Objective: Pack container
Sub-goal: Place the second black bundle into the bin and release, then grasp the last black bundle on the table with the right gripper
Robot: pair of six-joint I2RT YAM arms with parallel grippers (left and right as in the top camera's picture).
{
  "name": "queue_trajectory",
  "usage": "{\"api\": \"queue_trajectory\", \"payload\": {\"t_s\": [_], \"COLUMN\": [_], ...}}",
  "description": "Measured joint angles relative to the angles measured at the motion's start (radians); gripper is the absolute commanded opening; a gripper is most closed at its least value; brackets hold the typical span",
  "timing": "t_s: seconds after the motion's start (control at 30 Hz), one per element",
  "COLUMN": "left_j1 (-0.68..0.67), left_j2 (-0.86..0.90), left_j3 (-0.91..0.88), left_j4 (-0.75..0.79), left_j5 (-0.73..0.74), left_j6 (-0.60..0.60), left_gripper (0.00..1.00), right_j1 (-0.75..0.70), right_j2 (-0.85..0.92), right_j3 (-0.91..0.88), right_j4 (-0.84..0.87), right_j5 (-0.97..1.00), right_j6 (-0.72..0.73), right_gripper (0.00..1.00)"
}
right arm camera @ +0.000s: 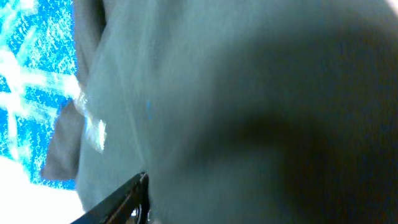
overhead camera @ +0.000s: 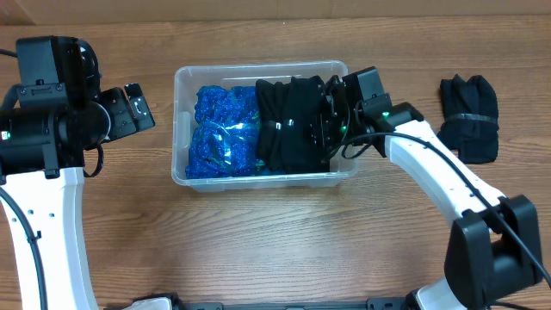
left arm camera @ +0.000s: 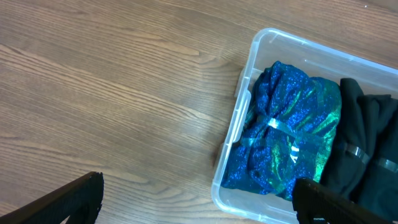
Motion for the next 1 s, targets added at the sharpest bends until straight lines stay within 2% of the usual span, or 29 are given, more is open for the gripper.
{"api": "queue_trajectory", "payload": {"t_s": [0.1,0.13,0.17,0.2,0.23,0.33,0.5,0.57,0.6,0.63,0.67,0.73,0.83,0.9,1.0], "left_j1": [0.0,0.0,0.0,0.0,0.0,0.0,0.0,0.0,0.0,0.0,0.0,0.0,0.0,0.0,0.0], "left_j2": [0.0,0.0,0.0,0.0,0.0,0.0,0.0,0.0,0.0,0.0,0.0,0.0,0.0,0.0,0.0], "left_j3": [0.0,0.0,0.0,0.0,0.0,0.0,0.0,0.0,0.0,0.0,0.0,0.0,0.0,0.0,0.0], "left_j4": [0.0,0.0,0.001,0.0,0.0,0.0,0.0,0.001,0.0,0.0,0.0,0.0,0.0,0.0,0.001], "left_j5": [0.0,0.0,0.0,0.0,0.0,0.0,0.0,0.0,0.0,0.0,0.0,0.0,0.0,0.0,0.0], "left_j6": [0.0,0.0,0.0,0.0,0.0,0.0,0.0,0.0,0.0,0.0,0.0,0.0,0.0,0.0,0.0], "left_gripper": [1.0,1.0,1.0,1.0,1.0,1.0,1.0,1.0,1.0,1.0,1.0,1.0,1.0,1.0,1.0], "right_j1": [-0.009,-0.009,-0.008,-0.009,-0.008,0.069,0.125,0.109,0.11,0.11,0.11,0.109,0.062,-0.101,-0.401], "right_j2": [-0.139,-0.183,-0.245,-0.281,-0.295,-0.205,0.165,0.208,0.206,0.203,0.185,0.112,-0.105,-0.265,-0.282], "right_j3": [0.089,0.117,0.13,0.135,0.139,0.143,0.153,0.183,0.187,0.19,0.204,0.216,0.256,0.294,0.303], "right_j4": [-0.1,-0.121,-0.136,-0.141,-0.143,-0.127,-0.049,-0.093,-0.119,-0.136,-0.195,-0.246,-0.227,-0.238,-0.291], "right_j5": [0.051,0.082,0.132,0.159,0.166,0.253,0.405,0.438,0.445,0.449,0.457,0.452,0.454,0.46,0.465], "right_j6": [0.0,0.001,0.0,0.003,0.012,0.088,0.157,0.162,0.156,0.154,0.147,0.131,0.124,0.121,0.12], "right_gripper": [0.54,0.32,0.17,0.09,0.05,0.04,0.04,0.11,0.21,0.26,0.44,0.61,0.78,0.91,0.98]}}
